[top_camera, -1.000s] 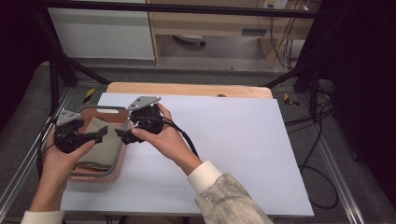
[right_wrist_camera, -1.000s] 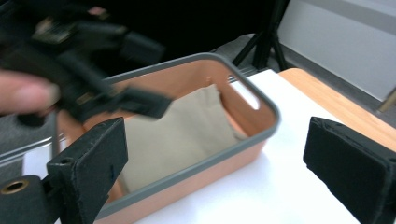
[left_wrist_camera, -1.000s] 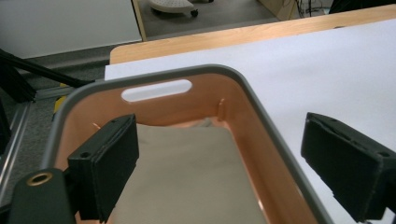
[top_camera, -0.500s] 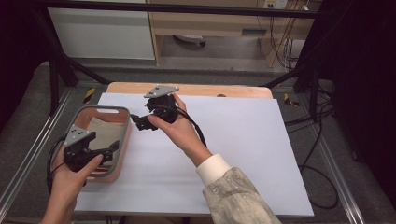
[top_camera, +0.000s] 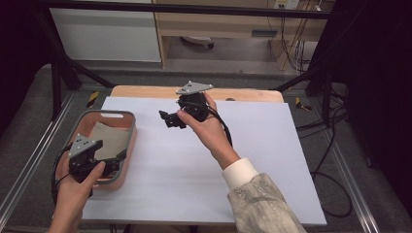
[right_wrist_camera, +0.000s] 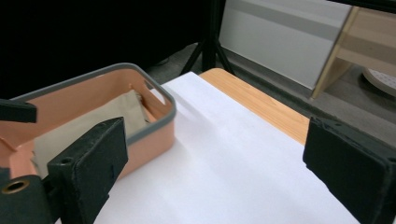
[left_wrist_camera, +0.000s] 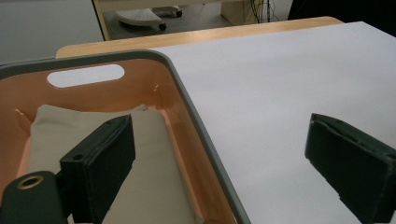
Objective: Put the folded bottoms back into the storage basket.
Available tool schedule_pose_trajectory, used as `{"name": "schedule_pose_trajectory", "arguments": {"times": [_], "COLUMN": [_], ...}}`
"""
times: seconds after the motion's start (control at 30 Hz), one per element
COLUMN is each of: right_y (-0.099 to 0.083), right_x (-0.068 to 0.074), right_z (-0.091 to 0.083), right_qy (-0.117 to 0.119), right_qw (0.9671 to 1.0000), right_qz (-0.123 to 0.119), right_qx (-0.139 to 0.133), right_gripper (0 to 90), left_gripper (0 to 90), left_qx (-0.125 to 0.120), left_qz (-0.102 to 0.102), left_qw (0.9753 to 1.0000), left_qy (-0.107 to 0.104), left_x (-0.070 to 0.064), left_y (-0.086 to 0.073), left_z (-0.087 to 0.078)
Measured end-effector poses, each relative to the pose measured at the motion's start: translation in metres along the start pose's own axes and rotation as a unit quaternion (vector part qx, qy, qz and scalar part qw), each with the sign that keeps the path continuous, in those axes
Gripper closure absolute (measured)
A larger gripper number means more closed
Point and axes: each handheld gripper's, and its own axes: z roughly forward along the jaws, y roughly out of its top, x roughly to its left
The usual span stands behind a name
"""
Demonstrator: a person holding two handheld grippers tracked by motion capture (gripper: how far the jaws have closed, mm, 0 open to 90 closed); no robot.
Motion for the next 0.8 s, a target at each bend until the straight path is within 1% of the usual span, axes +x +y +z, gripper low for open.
{"name": "schedule_pose_trajectory", "arguments": {"times": [0.2,0.23,0.3,0.4,0.47,0.5,0.53,0.6,0.67,0.7,0.73,0.77,0.8], "right_y": [-0.007,-0.007,-0.008,-0.009,-0.010,-0.010,-0.009,-0.010,-0.011,-0.011,-0.012,-0.012,-0.014], "right_x": [-0.016,-0.016,-0.023,-0.030,-0.034,-0.034,-0.038,-0.043,-0.048,-0.048,-0.052,-0.052,-0.055], "right_z": [-0.013,-0.013,-0.020,-0.027,-0.031,-0.031,-0.036,-0.040,-0.044,-0.044,-0.048,-0.048,-0.052], "right_qy": [-0.012,-0.012,-0.017,-0.022,-0.024,-0.024,-0.028,-0.031,-0.037,-0.037,-0.041,-0.041,-0.041], "right_qw": [0.9999,0.9999,0.9998,0.9996,0.9995,0.9995,0.9992,0.9991,0.9988,0.9988,0.9986,0.9986,0.9984], "right_qz": [0.008,0.008,0.013,0.015,0.020,0.020,0.025,0.025,0.028,0.028,0.030,0.030,0.033], "right_qx": [0.000,0.000,-0.005,-0.008,-0.009,-0.009,-0.013,-0.015,-0.017,-0.017,-0.018,-0.018,-0.018], "right_gripper": [6.9,6.9,6.5,6.5,6.6,6.6,6.6,6.4,6.4,6.4,6.4,6.4,6.4], "left_gripper": [8.5,8.5,8.4,8.5,8.5,8.5,8.5,8.4,8.3,8.2,8.2,8.2,8.1], "left_qx": [0.001,0.001,0.001,0.001,0.001,0.001,0.001,0.001,0.002,0.002,0.003,0.003,0.004], "left_qz": [-0.001,-0.001,-0.002,0.001,0.000,0.000,-0.003,-0.002,-0.002,-0.002,-0.001,-0.001,0.001], "left_qw": [1.0000,1.0000,1.0000,1.0000,1.0000,1.0000,1.0000,1.0000,1.0000,1.0000,1.0000,1.0000,1.0000], "left_qy": [-0.001,-0.001,-0.001,-0.002,-0.001,-0.001,-0.001,0.000,0.000,0.000,0.000,0.000,-0.002], "left_x": [0.001,0.001,0.001,0.001,0.001,0.001,0.002,0.002,0.002,0.002,0.002,0.002,0.002], "left_y": [-0.002,-0.002,-0.003,-0.003,-0.004,-0.004,-0.005,-0.005,-0.005,-0.005,-0.005,-0.005,-0.006], "left_z": [-0.001,-0.001,-0.001,0.000,0.000,0.000,-0.001,-0.001,-0.001,-0.001,0.000,0.000,0.000]}}
